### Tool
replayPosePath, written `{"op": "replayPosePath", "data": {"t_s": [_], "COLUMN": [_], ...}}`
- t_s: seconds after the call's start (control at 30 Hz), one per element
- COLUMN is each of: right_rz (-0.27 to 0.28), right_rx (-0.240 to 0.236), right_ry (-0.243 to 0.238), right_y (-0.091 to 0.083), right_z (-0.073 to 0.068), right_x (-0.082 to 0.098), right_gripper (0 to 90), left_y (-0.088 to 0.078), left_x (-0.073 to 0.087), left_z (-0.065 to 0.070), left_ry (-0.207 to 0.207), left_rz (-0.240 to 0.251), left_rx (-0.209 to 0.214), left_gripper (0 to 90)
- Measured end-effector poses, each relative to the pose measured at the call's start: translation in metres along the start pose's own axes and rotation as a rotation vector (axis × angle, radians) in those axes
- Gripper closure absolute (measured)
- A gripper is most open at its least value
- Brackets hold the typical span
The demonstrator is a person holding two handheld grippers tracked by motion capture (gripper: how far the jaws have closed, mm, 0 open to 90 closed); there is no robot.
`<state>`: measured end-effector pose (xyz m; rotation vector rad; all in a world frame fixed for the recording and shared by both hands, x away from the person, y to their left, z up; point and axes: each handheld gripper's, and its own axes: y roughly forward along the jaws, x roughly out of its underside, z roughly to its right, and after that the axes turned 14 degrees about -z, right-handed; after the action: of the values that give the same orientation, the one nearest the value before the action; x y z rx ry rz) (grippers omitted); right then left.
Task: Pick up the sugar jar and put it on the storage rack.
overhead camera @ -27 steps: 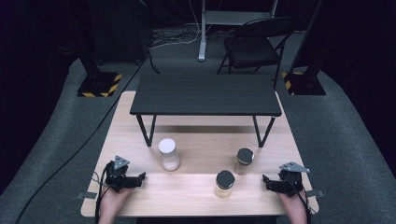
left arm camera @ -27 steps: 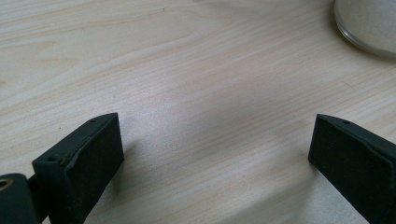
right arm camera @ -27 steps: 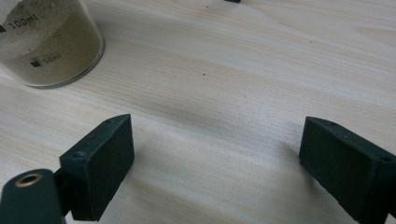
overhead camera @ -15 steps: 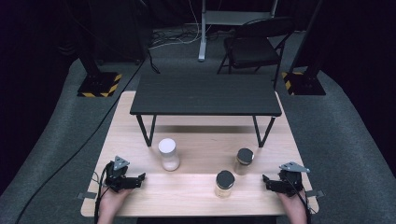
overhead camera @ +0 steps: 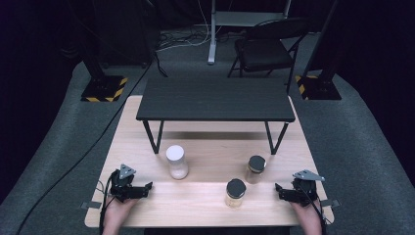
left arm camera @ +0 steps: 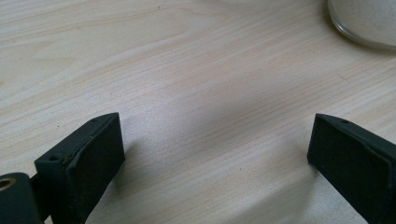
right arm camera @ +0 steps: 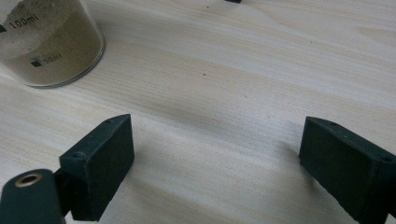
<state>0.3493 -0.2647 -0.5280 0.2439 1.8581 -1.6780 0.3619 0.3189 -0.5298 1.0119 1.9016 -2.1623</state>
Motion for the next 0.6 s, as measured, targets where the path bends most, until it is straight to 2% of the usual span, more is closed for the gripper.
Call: {"op": "replayPosePath", "data": {"t_s": [0.6], "right_rz": [-0.001], "right_rx": [0.000], "right_ry": [-0.004], "right_y": [0.0009], "right_z": [0.0004], "right_x": [-0.0016], "right_gripper": [9.4], "left_y": [-0.0004], "left_x": [0.0006], "left_z": [0.0000], "left_ry": [0.003], "left_rz": [-0.001], "left_rx": [0.000], "left_gripper": [3.3]}}
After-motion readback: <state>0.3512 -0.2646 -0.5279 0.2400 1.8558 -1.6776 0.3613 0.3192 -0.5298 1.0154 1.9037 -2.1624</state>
